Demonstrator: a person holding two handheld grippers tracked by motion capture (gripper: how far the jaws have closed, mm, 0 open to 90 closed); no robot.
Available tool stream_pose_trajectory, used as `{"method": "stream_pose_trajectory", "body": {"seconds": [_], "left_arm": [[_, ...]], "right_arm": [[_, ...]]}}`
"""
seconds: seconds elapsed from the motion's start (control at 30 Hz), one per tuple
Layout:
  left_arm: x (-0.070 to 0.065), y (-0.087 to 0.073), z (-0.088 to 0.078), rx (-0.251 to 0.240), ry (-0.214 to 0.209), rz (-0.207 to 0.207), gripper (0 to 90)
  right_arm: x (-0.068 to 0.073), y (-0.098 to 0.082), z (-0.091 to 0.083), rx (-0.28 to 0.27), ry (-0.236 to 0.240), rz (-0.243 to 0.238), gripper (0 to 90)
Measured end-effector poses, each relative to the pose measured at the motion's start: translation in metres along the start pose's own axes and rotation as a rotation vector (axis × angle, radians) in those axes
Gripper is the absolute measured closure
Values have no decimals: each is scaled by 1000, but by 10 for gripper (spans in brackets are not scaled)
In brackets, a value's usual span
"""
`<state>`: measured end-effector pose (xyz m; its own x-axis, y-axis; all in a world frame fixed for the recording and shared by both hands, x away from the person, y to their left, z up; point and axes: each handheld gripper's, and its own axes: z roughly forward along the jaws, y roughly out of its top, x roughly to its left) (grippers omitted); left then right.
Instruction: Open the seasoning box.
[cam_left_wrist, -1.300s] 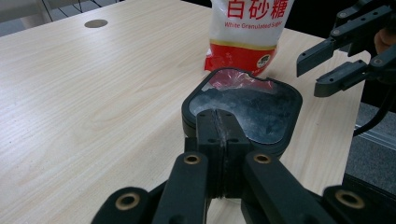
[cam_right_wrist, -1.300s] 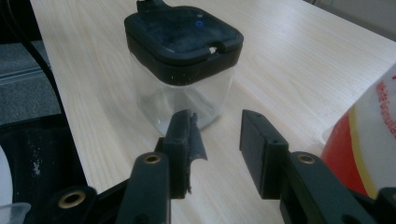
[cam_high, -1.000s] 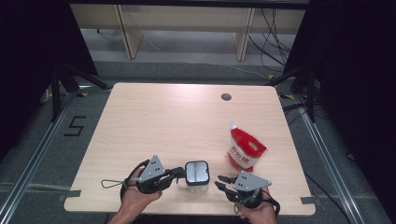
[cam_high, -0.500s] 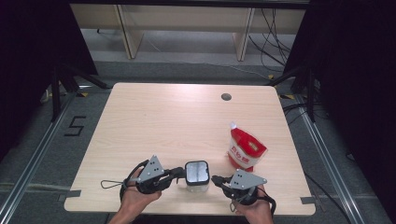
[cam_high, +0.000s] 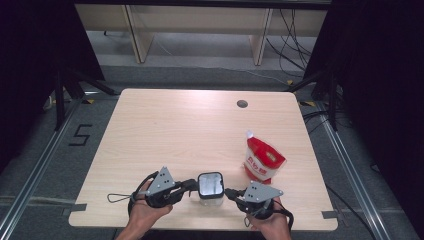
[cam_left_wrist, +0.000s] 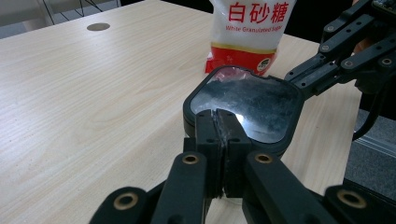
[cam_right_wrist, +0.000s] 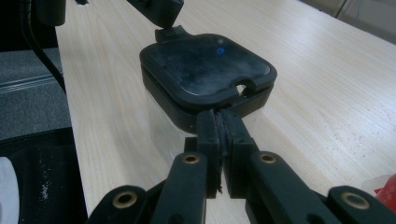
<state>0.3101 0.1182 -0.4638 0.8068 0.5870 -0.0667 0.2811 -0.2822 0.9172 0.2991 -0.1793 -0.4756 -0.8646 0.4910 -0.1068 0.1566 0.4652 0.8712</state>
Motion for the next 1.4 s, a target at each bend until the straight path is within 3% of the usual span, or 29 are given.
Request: {"method": "stream_pose_trajectory", "body": {"seconds": [0.27,0.3,0.37,0.43,0.53,0.6,0.73,0.8,0.87,0.93,1.03,1.13,1.17,1.2,1.23,1.37,1.4], "left_arm": [[1,0,0,9,9,-3,849],[1,0,0,4,13,-24,813],[4,0,-1,3,31,-13,679],[9,0,-3,-24,45,-32,642],[15,-1,-7,-38,15,-39,536],[15,-4,-10,-34,30,-63,468],[18,-16,-10,-35,-10,-102,414],[20,-19,-10,-10,-25,-56,380],[18,-24,-9,22,-34,-67,357],[16,-30,-4,58,-31,-40,325],[15,-33,0,63,-33,-46,321],[17,-36,4,86,-33,-12,325],[16,-38,5,88,-40,-24,338],[16,-38,5,95,-38,-15,357],[16,-39,6,90,-40,-14,374],[16,-41,8,121,-44,11,450],[15,-42,9,133,-43,2,462]], "right_arm": [[-2,6,-2,-10,5,6,876],[-2,7,-2,-15,8,1,873],[-2,7,-2,-16,6,4,872],[-1,9,-1,-22,8,8,869],[-1,12,-1,-31,9,8,868],[0,15,-2,-37,1,2,868],[2,20,-1,-33,0,-3,869],[3,24,-1,-36,5,-12,868],[4,25,-1,-34,6,-8,868],[6,29,-1,-41,7,-14,867],[7,31,-1,-43,5,-14,865],[8,35,0,-43,10,-22,862],[9,35,1,-52,2,-26,862],[11,36,0,-47,4,-2,862],[9,37,0,-44,9,-27,862],[11,42,1,-41,4,-42,863],[10,43,1,-40,-4,-70,865]]}}
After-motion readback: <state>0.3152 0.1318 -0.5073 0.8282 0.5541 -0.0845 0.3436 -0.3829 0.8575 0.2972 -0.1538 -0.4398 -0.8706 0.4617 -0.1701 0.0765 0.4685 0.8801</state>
